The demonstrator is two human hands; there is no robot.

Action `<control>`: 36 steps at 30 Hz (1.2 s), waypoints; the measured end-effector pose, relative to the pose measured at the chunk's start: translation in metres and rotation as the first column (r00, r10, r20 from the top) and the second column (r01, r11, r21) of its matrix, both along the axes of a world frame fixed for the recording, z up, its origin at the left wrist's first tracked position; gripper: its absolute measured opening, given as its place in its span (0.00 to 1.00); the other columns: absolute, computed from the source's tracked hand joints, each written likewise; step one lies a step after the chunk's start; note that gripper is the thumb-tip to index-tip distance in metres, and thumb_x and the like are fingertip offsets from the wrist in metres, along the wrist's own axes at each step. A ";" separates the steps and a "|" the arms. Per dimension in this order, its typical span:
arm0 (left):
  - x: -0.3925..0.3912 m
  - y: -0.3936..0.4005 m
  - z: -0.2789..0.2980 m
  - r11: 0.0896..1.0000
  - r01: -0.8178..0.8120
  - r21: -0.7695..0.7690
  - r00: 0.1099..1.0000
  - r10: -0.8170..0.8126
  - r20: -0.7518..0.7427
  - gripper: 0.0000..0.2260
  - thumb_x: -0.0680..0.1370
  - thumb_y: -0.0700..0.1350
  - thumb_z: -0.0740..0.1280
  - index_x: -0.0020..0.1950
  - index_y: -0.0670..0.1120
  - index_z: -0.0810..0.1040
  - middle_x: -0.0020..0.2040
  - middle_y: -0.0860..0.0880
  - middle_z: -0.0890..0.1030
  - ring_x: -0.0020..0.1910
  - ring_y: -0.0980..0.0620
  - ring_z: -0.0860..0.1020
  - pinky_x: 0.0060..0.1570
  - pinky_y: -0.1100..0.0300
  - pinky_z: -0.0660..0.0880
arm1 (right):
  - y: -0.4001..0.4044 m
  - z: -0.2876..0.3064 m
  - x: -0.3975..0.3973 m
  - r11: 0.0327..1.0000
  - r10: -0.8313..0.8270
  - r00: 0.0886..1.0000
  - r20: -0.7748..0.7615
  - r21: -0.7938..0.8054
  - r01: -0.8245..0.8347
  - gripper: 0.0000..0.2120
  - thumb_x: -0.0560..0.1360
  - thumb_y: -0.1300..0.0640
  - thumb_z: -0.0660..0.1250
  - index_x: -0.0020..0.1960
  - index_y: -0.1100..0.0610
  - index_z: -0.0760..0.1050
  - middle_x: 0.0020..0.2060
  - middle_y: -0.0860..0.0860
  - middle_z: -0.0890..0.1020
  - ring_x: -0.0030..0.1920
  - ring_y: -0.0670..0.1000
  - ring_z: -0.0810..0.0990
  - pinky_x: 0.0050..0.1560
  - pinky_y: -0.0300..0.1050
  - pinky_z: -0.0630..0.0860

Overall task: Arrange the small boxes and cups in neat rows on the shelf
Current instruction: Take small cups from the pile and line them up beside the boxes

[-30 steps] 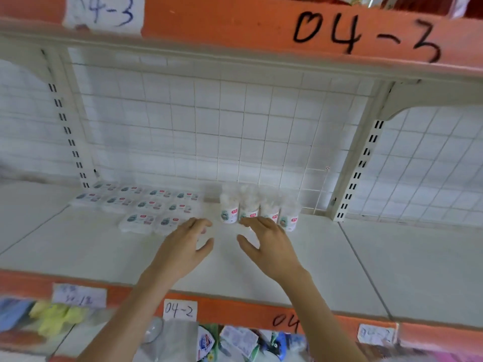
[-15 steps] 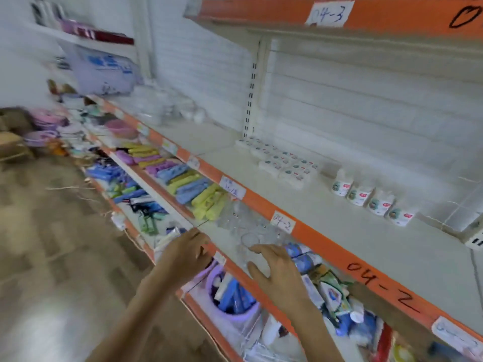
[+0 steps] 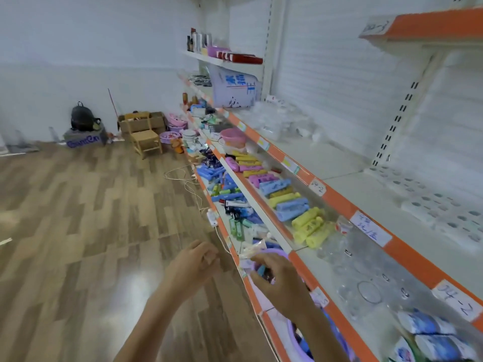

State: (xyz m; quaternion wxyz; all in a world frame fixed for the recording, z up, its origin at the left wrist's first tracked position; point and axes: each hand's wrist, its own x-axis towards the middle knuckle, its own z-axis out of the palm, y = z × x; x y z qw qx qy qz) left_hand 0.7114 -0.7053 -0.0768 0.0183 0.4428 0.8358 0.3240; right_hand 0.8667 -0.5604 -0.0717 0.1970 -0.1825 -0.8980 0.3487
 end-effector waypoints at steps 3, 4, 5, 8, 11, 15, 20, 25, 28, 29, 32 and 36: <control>-0.054 0.004 0.002 1.000 0.022 0.023 0.999 -0.023 0.027 0.04 0.74 0.47 0.66 0.45 0.56 0.73 0.38 0.60 0.70 0.37 0.59 0.72 0.39 0.62 0.69 | 0.008 0.002 -0.052 1.000 -0.015 1.000 0.008 0.000 0.015 0.14 0.73 0.48 0.64 0.58 0.47 0.75 0.50 0.36 0.75 0.53 0.36 0.73 0.56 0.32 0.70; -0.073 0.007 0.003 0.999 0.039 0.027 0.999 -0.040 0.028 0.03 0.73 0.49 0.65 0.45 0.56 0.73 0.38 0.59 0.71 0.37 0.59 0.72 0.39 0.62 0.69 | 0.011 0.003 -0.070 1.000 -0.023 1.000 0.005 -0.006 0.023 0.14 0.73 0.48 0.64 0.58 0.47 0.75 0.50 0.37 0.75 0.53 0.35 0.71 0.55 0.29 0.67; -0.091 0.011 0.005 0.999 0.049 0.022 0.998 -0.049 0.026 0.04 0.73 0.51 0.64 0.46 0.55 0.74 0.38 0.59 0.71 0.37 0.59 0.72 0.40 0.62 0.70 | 0.014 0.005 -0.087 0.999 -0.034 0.999 -0.003 -0.020 0.034 0.14 0.73 0.48 0.64 0.58 0.47 0.75 0.51 0.38 0.75 0.53 0.34 0.71 0.54 0.28 0.66; -0.143 0.025 0.014 0.996 0.085 0.014 0.996 -0.085 -0.025 0.05 0.75 0.47 0.65 0.49 0.51 0.76 0.40 0.59 0.71 0.39 0.58 0.72 0.42 0.61 0.71 | 0.022 0.012 -0.133 0.994 -0.074 0.997 -0.027 -0.079 0.071 0.13 0.73 0.46 0.63 0.57 0.44 0.74 0.53 0.38 0.76 0.55 0.36 0.71 0.55 0.32 0.66; -0.189 0.044 0.022 0.992 0.122 0.010 0.991 -0.121 -0.059 0.05 0.75 0.46 0.65 0.50 0.52 0.76 0.41 0.60 0.71 0.40 0.59 0.72 0.41 0.63 0.71 | 0.033 0.013 -0.167 0.990 -0.100 0.994 -0.032 -0.103 0.096 0.10 0.75 0.50 0.65 0.54 0.40 0.72 0.53 0.37 0.75 0.55 0.36 0.72 0.56 0.34 0.67; -0.237 0.078 0.027 0.985 0.173 -0.004 0.983 -0.173 -0.058 0.05 0.76 0.48 0.64 0.50 0.57 0.73 0.42 0.61 0.71 0.40 0.62 0.73 0.38 0.70 0.68 | 0.061 0.014 -0.203 0.986 -0.138 0.990 0.012 -0.090 0.138 0.09 0.75 0.50 0.65 0.55 0.41 0.73 0.53 0.37 0.75 0.55 0.36 0.72 0.57 0.35 0.67; -0.292 0.140 0.030 0.968 0.249 -0.023 0.965 -0.251 -0.082 0.06 0.76 0.50 0.64 0.49 0.61 0.69 0.44 0.64 0.71 0.42 0.64 0.73 0.39 0.70 0.70 | 0.119 0.017 -0.242 0.977 -0.200 0.979 0.044 -0.063 0.202 0.11 0.76 0.49 0.63 0.58 0.45 0.73 0.55 0.38 0.74 0.56 0.37 0.71 0.58 0.33 0.66; -0.343 0.221 0.037 0.959 0.283 -0.017 0.953 -0.283 -0.109 0.08 0.77 0.50 0.64 0.55 0.54 0.75 0.47 0.61 0.72 0.45 0.63 0.73 0.45 0.69 0.71 | 0.200 0.028 -0.291 0.970 -0.229 0.973 -0.014 -0.087 0.227 0.09 0.75 0.52 0.65 0.52 0.40 0.71 0.51 0.38 0.76 0.54 0.35 0.71 0.54 0.28 0.66; -0.371 0.274 0.054 0.948 0.319 -0.017 0.940 -0.319 -0.123 0.08 0.77 0.49 0.64 0.55 0.53 0.75 0.46 0.61 0.71 0.43 0.63 0.72 0.42 0.71 0.69 | 0.247 0.044 -0.319 0.965 -0.257 0.963 -0.083 -0.069 0.251 0.08 0.71 0.45 0.64 0.49 0.36 0.69 0.48 0.35 0.75 0.52 0.34 0.72 0.52 0.28 0.67; -0.379 0.293 0.059 0.942 0.335 -0.014 0.934 -0.334 -0.127 0.07 0.77 0.48 0.64 0.55 0.52 0.75 0.45 0.61 0.70 0.42 0.64 0.71 0.41 0.71 0.68 | 0.263 0.049 -0.326 0.964 -0.266 0.959 -0.094 -0.048 0.263 0.08 0.70 0.43 0.63 0.48 0.35 0.69 0.48 0.34 0.75 0.51 0.35 0.73 0.51 0.27 0.66; -0.398 0.346 0.075 0.917 0.398 0.014 0.907 -0.391 -0.154 0.06 0.76 0.46 0.65 0.53 0.51 0.75 0.46 0.59 0.72 0.42 0.63 0.71 0.42 0.68 0.68 | 0.307 0.062 -0.339 0.951 -0.305 0.945 -0.116 0.008 0.308 0.11 0.73 0.51 0.67 0.49 0.36 0.70 0.49 0.35 0.75 0.50 0.35 0.73 0.50 0.23 0.64; -0.417 0.422 0.090 0.861 0.509 -0.010 0.844 -0.501 -0.189 0.12 0.76 0.48 0.65 0.58 0.47 0.75 0.52 0.54 0.73 0.49 0.57 0.73 0.48 0.63 0.71 | 0.365 0.070 -0.353 0.904 -0.409 0.899 -0.155 0.062 0.423 0.11 0.73 0.57 0.68 0.53 0.46 0.76 0.50 0.42 0.78 0.49 0.38 0.74 0.51 0.23 0.64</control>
